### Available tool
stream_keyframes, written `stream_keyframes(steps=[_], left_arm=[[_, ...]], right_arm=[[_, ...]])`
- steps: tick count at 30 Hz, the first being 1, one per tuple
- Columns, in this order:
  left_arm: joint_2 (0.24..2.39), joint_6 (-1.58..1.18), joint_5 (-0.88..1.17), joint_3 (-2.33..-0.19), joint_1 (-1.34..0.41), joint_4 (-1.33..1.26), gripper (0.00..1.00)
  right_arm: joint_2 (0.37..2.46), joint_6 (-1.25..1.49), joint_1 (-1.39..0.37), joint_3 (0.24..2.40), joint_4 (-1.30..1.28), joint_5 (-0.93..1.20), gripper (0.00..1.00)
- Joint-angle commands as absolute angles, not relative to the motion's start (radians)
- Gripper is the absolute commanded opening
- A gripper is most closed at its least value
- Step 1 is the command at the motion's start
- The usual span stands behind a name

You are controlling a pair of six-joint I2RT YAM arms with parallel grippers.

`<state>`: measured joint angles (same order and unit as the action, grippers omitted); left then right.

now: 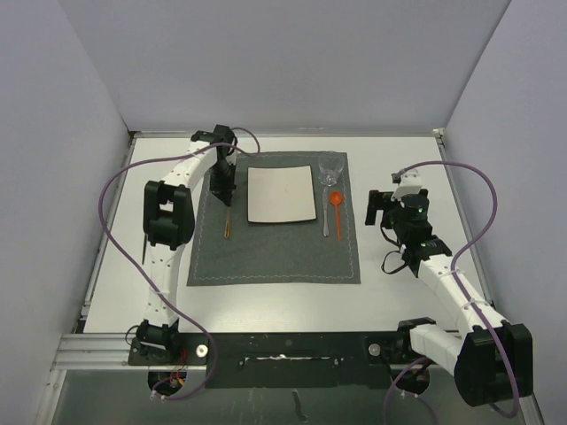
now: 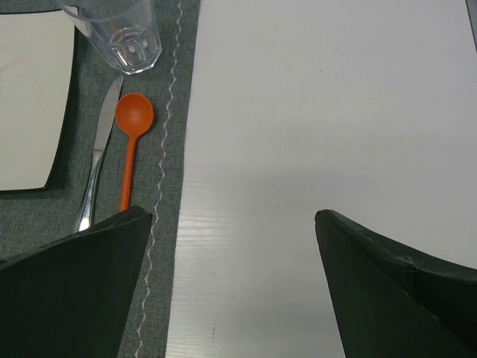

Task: Set the dinner table for one person
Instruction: Place the fork on the napkin.

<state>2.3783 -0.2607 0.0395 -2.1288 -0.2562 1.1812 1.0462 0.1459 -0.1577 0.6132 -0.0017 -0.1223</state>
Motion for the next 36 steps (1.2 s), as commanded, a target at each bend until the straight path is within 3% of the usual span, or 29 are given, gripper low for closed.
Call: stream_keyframes(steps=[1, 31, 33, 36], left_arm=[[2.416, -0.276, 0.061, -2.159, -0.264, 1.185, 0.00], [2.466, -0.287, 0.034, -2.155, -0.267, 1.170, 0.00], [2.467, -0.288, 0.035, -2.152, -0.267, 1.172, 0.06], [2.464, -0.288, 0.028, -2.151, -0.270, 1.174, 0.22]], right_arm=[[1.044, 0.138, -0.161, 0.653, 0.044, -0.133, 0.98], [1.045, 0.140, -0.161, 0.655, 0.036, -0.142, 0.98], [1.043, 0.140, -0.162, 0.655, 0.034, -0.143, 0.98], [1.042, 0.142, -0.162, 0.653, 0.034, -0.142, 0.98]])
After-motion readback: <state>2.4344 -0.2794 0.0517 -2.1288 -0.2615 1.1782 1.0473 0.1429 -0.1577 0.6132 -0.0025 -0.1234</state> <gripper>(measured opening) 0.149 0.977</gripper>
